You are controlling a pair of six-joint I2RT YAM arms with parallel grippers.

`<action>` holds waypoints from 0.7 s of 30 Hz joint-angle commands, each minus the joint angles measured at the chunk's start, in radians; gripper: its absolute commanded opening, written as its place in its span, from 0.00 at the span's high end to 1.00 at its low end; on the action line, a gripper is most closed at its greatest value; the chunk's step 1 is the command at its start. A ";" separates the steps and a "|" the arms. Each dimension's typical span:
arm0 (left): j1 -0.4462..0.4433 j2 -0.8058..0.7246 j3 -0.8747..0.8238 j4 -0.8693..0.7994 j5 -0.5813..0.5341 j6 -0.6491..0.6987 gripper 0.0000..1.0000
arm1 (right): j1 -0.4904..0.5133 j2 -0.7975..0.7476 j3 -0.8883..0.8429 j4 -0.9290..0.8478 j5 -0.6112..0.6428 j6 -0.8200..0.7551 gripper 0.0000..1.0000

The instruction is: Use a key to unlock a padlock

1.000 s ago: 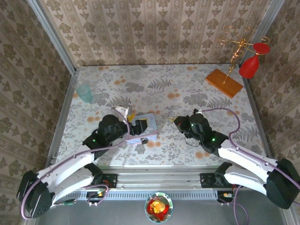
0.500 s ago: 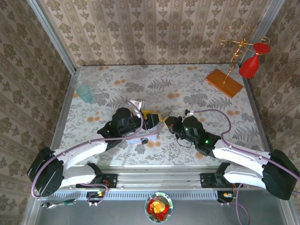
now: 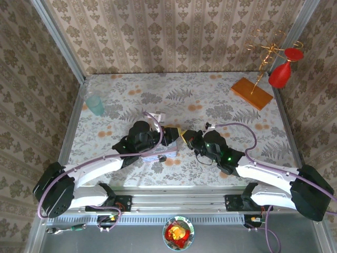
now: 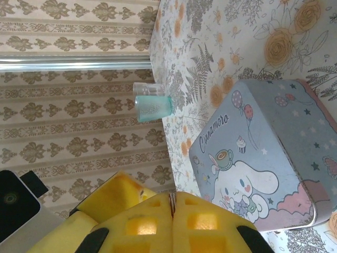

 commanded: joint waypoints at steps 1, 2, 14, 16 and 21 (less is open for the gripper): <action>-0.005 0.013 0.011 0.027 0.030 -0.001 0.72 | 0.011 0.004 0.024 0.018 0.023 0.023 1.00; -0.005 0.013 0.011 0.022 0.032 -0.001 0.76 | 0.011 0.004 0.025 0.015 0.025 0.025 1.00; -0.001 -0.004 0.023 -0.036 -0.008 0.017 1.00 | 0.018 -0.005 0.022 0.028 0.042 -0.024 0.75; 0.011 -0.015 0.021 -0.047 -0.013 0.014 1.00 | 0.013 -0.050 0.033 -0.036 0.092 -0.167 0.50; 0.065 -0.045 -0.005 -0.013 0.031 -0.045 1.00 | -0.051 -0.139 -0.010 -0.064 0.105 -0.500 0.36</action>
